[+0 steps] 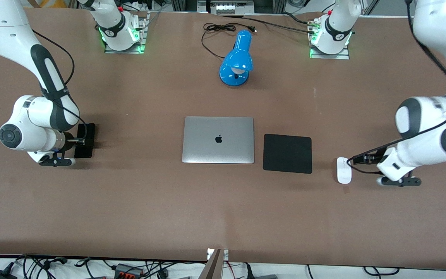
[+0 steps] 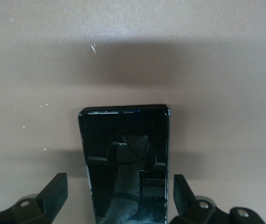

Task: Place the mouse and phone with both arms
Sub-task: 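Lower the right gripper onto the phone while the left gripper lowers onto the mouse, then grasp the phone with the right gripper while the left gripper grasps the mouse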

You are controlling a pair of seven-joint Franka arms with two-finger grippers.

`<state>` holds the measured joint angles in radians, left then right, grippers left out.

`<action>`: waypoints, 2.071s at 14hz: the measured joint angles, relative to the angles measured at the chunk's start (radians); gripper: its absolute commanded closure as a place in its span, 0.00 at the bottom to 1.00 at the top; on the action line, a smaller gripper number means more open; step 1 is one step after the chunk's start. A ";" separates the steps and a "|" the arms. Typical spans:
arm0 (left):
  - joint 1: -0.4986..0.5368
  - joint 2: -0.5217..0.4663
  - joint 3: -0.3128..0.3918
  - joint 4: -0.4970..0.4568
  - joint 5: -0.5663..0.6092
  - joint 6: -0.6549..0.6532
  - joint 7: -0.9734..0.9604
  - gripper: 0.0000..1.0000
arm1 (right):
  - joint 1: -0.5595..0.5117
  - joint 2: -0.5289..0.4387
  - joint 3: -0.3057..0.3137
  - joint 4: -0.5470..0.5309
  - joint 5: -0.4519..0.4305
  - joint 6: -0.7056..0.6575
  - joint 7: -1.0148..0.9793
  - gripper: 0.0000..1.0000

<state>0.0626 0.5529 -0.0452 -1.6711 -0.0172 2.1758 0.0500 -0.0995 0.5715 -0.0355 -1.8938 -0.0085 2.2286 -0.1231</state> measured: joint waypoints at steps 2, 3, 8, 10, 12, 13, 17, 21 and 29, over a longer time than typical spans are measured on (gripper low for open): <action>-0.016 0.045 -0.003 -0.053 0.062 0.145 0.011 0.00 | 0.000 0.006 0.000 0.000 0.000 0.000 -0.009 0.00; -0.030 0.062 -0.004 -0.068 0.094 0.174 0.010 0.00 | -0.001 0.008 0.000 -0.001 0.000 -0.001 -0.012 0.00; -0.047 0.088 -0.004 -0.078 0.117 0.200 0.011 0.00 | -0.004 0.013 0.000 -0.020 0.000 -0.002 -0.014 0.00; -0.043 0.098 -0.003 -0.079 0.117 0.209 0.011 0.00 | -0.007 0.013 -0.001 -0.025 0.000 -0.002 -0.018 0.00; -0.042 0.111 -0.003 -0.080 0.117 0.214 0.011 0.00 | -0.009 0.013 -0.001 -0.027 0.000 -0.002 -0.021 0.00; -0.043 0.118 -0.004 -0.080 0.117 0.215 0.011 0.00 | -0.010 0.013 -0.001 -0.027 0.000 -0.002 -0.022 0.00; -0.043 0.132 -0.004 -0.081 0.117 0.219 0.011 0.16 | -0.013 0.014 -0.001 -0.032 0.000 -0.002 -0.028 0.00; -0.042 0.132 -0.004 -0.080 0.117 0.221 0.011 0.60 | -0.013 0.015 -0.001 -0.032 0.000 -0.002 -0.032 0.00; -0.064 0.111 -0.113 -0.043 0.117 0.129 -0.126 0.70 | -0.014 0.009 -0.001 -0.030 -0.004 -0.011 -0.032 0.60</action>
<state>-0.0011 0.6643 -0.1577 -1.7143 0.0999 2.3052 -0.0762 -0.1133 0.5809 -0.0367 -1.9237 -0.0122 2.2178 -0.1556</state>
